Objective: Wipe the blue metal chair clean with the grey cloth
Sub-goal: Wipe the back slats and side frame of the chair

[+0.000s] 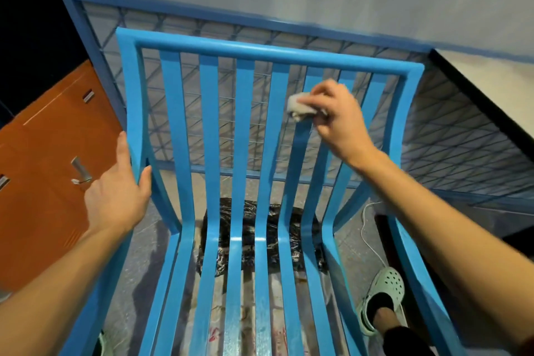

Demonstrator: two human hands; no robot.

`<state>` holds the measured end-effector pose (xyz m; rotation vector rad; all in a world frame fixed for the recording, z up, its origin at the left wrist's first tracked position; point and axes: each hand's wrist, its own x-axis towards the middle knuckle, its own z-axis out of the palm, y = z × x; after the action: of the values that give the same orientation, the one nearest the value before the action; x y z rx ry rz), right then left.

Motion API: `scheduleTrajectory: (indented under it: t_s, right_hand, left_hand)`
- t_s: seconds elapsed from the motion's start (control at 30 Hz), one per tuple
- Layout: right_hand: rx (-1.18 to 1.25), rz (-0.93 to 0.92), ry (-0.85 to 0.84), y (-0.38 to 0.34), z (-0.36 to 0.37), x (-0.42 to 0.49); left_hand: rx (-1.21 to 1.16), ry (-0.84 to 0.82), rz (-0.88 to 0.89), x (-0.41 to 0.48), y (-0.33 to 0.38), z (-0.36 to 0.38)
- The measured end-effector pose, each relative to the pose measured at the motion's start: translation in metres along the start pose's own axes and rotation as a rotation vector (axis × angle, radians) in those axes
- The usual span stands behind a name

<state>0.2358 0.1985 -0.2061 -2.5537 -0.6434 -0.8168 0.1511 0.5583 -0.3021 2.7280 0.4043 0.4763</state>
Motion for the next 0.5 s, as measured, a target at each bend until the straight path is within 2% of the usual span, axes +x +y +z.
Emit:
scheduleTrajectory:
  t_s: [0.17, 0.4, 0.5]
  right_hand:
    - [-0.026, -0.036, 0.066, 0.015, -0.014, 0.031]
    - [-0.132, -0.147, -0.124, 0.015, 0.003, 0.003]
    - [-0.141, -0.119, -0.026, 0.016, -0.014, 0.028]
  left_hand:
    - [0.016, 0.005, -0.012, 0.001, 0.002, -0.002]
    - [-0.012, -0.005, -0.018, -0.002, 0.006, -0.01]
    - [-0.033, -0.012, -0.009, -0.003, 0.008, -0.011]
